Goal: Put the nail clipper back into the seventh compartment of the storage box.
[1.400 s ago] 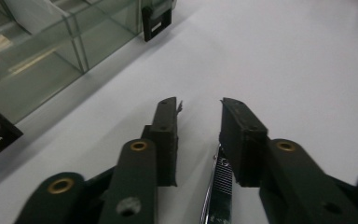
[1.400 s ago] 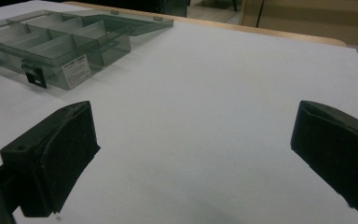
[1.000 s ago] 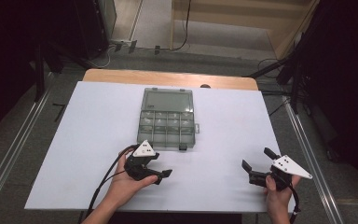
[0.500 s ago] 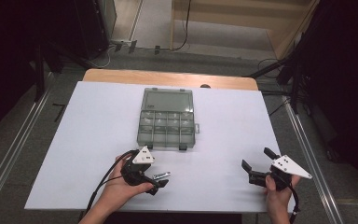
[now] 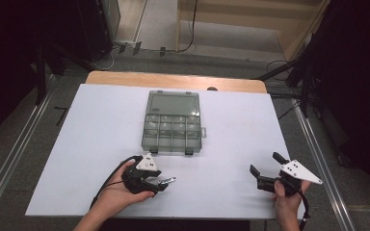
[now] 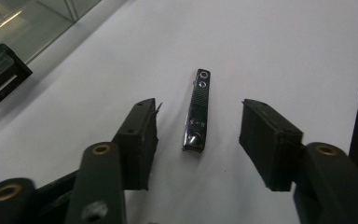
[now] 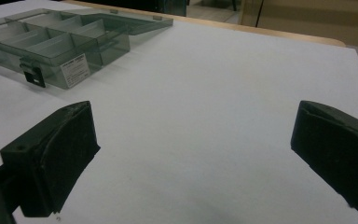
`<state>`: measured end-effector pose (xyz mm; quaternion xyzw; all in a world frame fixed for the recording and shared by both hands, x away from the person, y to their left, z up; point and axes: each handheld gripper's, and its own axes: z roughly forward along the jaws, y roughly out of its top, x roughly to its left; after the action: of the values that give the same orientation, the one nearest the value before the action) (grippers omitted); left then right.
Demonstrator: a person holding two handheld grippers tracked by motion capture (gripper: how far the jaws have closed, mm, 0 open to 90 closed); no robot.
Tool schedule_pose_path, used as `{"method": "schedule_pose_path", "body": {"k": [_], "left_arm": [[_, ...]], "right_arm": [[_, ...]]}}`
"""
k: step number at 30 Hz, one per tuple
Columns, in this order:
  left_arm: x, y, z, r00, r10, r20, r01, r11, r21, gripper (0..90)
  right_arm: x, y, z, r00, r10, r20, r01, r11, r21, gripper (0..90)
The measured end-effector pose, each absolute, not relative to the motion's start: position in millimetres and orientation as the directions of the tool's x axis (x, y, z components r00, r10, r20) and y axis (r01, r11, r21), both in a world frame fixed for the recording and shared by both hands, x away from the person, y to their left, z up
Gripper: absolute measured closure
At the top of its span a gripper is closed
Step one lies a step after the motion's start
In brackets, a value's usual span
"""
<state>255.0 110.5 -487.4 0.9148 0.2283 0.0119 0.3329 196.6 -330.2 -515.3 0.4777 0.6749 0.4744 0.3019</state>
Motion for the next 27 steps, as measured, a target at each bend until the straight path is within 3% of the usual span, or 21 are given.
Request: {"method": "schedule_pose_path", "body": {"k": [4, 27], "left_arm": [[253.9, 108.9, -489.1, 0.906, 0.405, -0.125, 0.394, -0.696, 0.6, 56.4], [250.9, 103.7, -494.8, 0.919, 0.393, -0.026, 0.334, -0.743, 0.581, 77.8]], "right_arm": [[196.7, -330.1, -515.3, -0.361, 0.931, 0.046, 0.358, 0.093, 0.929, 0.7], [196.7, -329.8, -515.3, -0.36, 0.932, 0.043, 0.36, 0.097, 0.928, 0.8]]}}
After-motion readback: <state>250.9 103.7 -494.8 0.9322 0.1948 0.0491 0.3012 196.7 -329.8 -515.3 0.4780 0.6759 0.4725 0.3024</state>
